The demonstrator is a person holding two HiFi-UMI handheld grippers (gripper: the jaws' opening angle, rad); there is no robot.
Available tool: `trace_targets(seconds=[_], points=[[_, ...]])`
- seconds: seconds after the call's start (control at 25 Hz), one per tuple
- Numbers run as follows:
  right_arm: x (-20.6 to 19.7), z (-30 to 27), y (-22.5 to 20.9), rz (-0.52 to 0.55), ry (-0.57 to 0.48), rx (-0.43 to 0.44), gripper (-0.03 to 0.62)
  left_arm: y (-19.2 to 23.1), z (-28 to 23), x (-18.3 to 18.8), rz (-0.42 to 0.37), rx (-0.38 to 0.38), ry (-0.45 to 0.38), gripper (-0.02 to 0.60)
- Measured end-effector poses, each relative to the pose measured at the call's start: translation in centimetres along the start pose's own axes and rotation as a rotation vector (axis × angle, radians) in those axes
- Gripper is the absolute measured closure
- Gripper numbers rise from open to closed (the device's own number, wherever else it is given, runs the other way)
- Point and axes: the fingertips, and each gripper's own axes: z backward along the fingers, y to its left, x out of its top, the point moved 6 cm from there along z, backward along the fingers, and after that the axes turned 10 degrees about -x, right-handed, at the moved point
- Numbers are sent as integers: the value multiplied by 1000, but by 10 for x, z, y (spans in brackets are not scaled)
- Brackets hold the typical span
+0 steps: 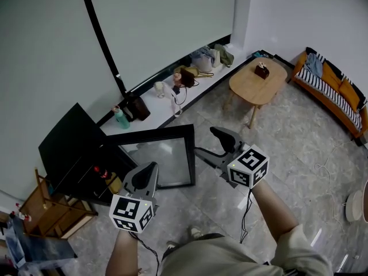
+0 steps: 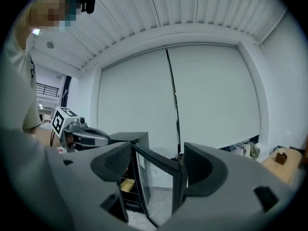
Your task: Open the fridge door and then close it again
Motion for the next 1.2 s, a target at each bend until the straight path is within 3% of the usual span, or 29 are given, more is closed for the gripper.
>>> trace_targets(seconds=[0.44, 0.68, 1.04, 1.2], points=[[-22, -74, -34, 80, 111, 87, 296, 24, -20, -12, 22, 28, 35, 574], [-46, -97, -42, 82, 149, 172, 296, 35, -25, -19, 38, 71, 40, 575], [-79, -128, -57, 17, 210, 241, 296, 52, -23, -36, 73, 96, 80, 574], [-85, -136, -61, 38, 233, 240, 298, 55, -19, -42, 80, 93, 91, 574]])
